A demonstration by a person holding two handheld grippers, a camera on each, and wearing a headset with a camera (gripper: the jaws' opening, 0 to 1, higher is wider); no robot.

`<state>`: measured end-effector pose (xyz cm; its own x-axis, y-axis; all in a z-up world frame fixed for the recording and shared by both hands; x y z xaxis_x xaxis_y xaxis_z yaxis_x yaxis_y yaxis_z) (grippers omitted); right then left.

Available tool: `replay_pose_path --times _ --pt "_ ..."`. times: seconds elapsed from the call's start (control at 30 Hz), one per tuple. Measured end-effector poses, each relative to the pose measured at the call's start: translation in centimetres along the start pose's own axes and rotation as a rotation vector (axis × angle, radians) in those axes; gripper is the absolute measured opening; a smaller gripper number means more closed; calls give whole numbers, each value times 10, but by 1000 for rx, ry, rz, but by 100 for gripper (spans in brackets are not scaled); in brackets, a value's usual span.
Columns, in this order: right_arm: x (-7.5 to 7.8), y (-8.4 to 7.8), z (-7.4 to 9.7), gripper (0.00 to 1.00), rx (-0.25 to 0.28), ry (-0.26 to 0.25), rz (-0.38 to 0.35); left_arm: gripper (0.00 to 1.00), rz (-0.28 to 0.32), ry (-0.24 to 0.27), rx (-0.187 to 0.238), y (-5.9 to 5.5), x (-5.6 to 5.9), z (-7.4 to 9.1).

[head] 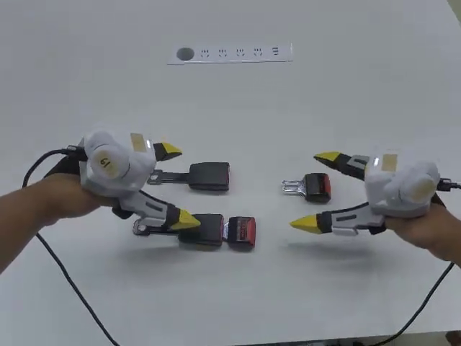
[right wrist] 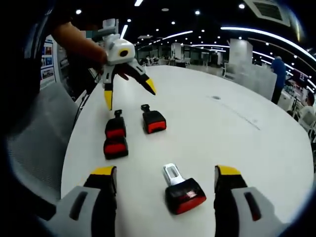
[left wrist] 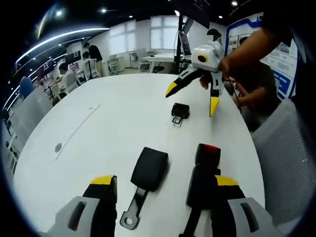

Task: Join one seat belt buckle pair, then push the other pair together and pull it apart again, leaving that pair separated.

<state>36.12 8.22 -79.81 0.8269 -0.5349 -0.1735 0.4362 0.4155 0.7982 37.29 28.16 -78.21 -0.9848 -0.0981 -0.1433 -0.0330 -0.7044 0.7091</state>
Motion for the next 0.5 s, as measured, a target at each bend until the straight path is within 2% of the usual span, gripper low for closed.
replay_pose_path --times 0.1,0.2,0.5 --pt "9 -1 2 82 -15 -1 4 80 -21 1 -8 3 -9 -2" --pt "13 -4 2 82 -41 21 19 80 -59 8 -20 1 -17 -6" --pt "24 -23 -4 79 -115 80 4 75 -74 -44 -57 -11 -23 -28"
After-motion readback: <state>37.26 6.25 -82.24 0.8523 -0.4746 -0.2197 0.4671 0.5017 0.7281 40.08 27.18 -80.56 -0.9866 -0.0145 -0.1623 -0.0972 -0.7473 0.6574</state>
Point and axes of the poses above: the centre of the closed fingertips' face, and the gripper's own axes: z roughly backward along the fingers, x roughly to its right, y roughly out of its top, the point moved 2 cm from there along z, roughly backward along the fingers, and after that the axes turned 12 degrees about -z, right-handed, at the moved point
